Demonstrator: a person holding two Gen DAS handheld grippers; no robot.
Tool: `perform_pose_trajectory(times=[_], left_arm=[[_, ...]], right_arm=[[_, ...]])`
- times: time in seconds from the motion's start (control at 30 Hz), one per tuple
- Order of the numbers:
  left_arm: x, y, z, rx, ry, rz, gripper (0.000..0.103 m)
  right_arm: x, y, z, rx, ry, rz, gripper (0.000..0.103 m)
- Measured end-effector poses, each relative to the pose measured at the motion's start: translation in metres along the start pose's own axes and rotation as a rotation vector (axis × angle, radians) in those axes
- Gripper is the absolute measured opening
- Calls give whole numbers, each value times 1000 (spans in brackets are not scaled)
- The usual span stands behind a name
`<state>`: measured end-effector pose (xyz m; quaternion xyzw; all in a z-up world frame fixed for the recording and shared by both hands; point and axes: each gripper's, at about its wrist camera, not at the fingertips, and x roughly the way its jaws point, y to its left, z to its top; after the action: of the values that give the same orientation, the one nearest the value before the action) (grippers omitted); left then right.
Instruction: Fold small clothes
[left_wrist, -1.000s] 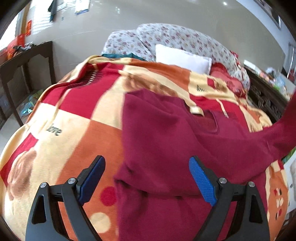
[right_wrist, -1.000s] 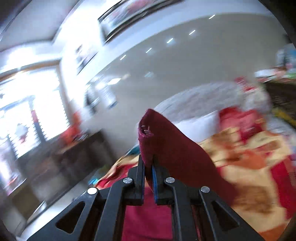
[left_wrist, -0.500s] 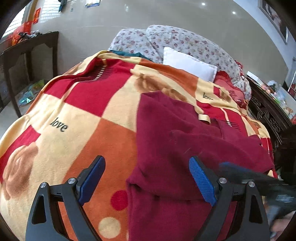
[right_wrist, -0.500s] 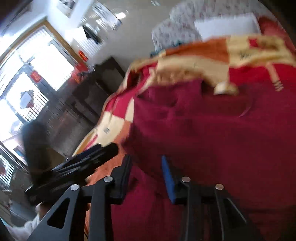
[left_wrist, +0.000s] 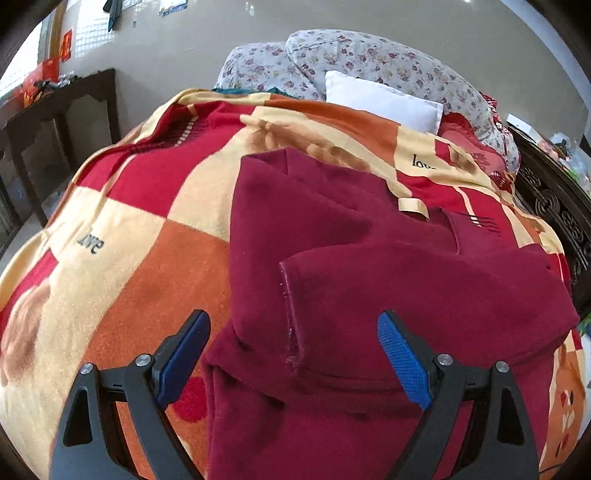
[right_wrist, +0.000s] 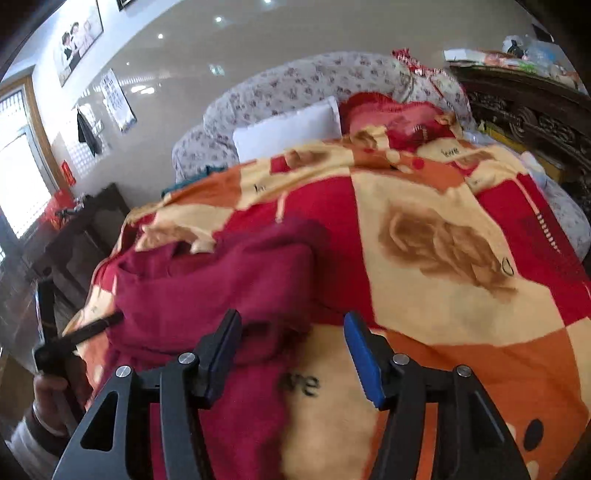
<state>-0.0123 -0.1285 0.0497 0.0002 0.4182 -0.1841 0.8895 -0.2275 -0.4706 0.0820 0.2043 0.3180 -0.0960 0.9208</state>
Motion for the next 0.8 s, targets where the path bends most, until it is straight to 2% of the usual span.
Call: perform_pose_trajectory(times=[0.13,0.17,0.2,0.27,0.33,0.37,0.4,0.43,0.53,0.63,0.7,0.8], left_arm=[[16,-2,1,-26,41,-37,91],[18,-4,1,-19,44,-48,85],[19,-7,2,-8,38,-61,76],[17,-11,4,26,35,-42,40],[15,-10,8,37,31,-40,20],[13,-7,12,28,39,-64,18],[11,-3,17,13,53,-95,16],[9,-2,20,6,57,-110,15],[-4,5,30,-6,52,-153,14],[-20,10,33,22,36,-167,13],[-24,14,31,44,31,-162,13],[-9,13,20,89,58,-125,14]], right_arm=[[19,-1,-6,-36,19,6,63],[23,1,-8,-45,25,7,63],[25,2,-9,-52,28,3,63],[32,8,-8,-69,23,-11,63],[36,12,-4,-99,8,-43,60],[38,14,1,-104,-9,-50,47],[38,14,4,-98,-25,-39,25],[38,14,8,-84,-39,-23,20],[23,21,14,-75,-89,-19,16],[6,34,4,-132,-88,-23,16],[4,39,-7,-187,-57,-36,16],[26,35,-27,-226,55,-104,16]])
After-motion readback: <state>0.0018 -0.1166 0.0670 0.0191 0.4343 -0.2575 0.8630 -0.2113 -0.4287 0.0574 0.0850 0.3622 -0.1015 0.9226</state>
